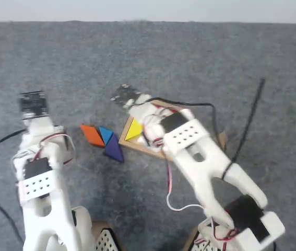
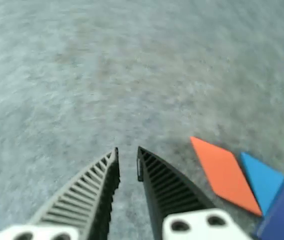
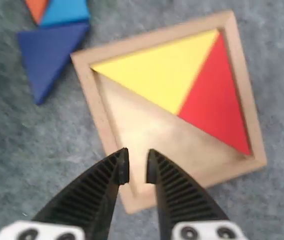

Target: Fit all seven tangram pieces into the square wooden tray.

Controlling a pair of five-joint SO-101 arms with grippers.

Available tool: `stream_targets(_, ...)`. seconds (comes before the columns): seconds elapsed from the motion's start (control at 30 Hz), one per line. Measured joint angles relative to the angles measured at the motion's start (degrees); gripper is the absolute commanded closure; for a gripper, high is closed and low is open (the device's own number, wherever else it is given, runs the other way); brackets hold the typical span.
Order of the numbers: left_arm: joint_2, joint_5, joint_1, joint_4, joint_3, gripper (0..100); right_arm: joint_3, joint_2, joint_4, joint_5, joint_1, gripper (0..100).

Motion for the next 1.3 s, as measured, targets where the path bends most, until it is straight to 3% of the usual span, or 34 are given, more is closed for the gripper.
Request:
stream_targets(0.2, 0.00, 1.49, -4.40, 2.02, -0.97, 92, -6.95, 4.84, 4.75, -1.67, -0.18, 84.7)
stream_targets(0.43, 0.00, 0.00, 1.32, 3.78, -0.97, 92, -5.98, 0.44, 13.01, 0.62, 14.15, 81.8)
stream_targets(0.57, 0.00, -1.85, 6.42, 5.89, -0.97, 92, 1.85, -5.63, 12.22, 4.31, 23.12, 80.8)
stream_targets(0.73, 0.00, -4.66, 9.14, 7.65, -0.97, 92, 11.78, -7.21, 7.21, 13.63, 29.71, 72.3)
stream_targets(1.03, 0.00, -13.01, 9.23, 0.97, 7.38, 92, 14.68, -2.29, 0.00, 34.20, 29.80, 72.1)
stream_targets(1.3, 0.00, -13.54, 9.23, -0.53, 7.47, 92, 10.81, 8.70, -1.32, 40.35, 26.29, 72.3)
